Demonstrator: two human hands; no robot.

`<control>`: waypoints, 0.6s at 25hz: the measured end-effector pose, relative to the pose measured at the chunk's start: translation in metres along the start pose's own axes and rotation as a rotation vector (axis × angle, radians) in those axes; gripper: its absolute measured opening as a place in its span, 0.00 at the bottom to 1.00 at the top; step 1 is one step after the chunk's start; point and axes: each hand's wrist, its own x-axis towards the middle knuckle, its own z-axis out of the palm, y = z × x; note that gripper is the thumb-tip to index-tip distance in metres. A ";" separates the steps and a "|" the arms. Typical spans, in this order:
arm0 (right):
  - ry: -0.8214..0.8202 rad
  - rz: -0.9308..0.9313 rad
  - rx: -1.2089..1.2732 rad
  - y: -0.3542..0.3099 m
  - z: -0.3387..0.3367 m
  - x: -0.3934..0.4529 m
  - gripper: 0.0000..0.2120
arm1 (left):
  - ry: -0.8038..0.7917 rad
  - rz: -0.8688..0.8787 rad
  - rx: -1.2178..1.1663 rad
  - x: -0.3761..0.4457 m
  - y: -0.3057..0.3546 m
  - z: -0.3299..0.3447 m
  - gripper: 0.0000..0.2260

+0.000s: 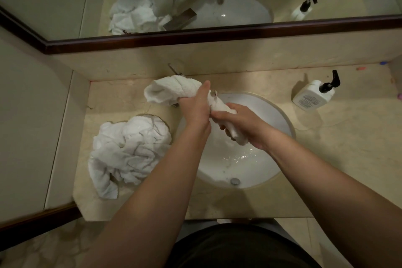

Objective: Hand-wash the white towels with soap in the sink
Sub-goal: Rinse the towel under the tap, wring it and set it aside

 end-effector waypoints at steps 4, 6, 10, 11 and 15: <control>-0.073 0.162 0.190 -0.008 -0.006 -0.002 0.13 | -0.449 -0.059 -0.079 0.001 0.015 -0.015 0.05; -0.123 0.226 0.248 -0.011 -0.013 -0.002 0.15 | -0.609 -0.073 -0.129 0.007 0.018 -0.023 0.07; -0.369 0.340 0.369 -0.017 -0.022 0.002 0.22 | -0.692 0.018 -0.101 0.006 0.015 -0.022 0.21; -0.425 0.365 0.393 -0.019 -0.021 0.002 0.22 | -0.702 -0.007 -0.108 0.003 0.017 -0.019 0.22; -0.388 0.359 0.399 -0.031 -0.013 0.000 0.26 | -0.755 -0.101 -0.272 -0.006 0.027 -0.008 0.03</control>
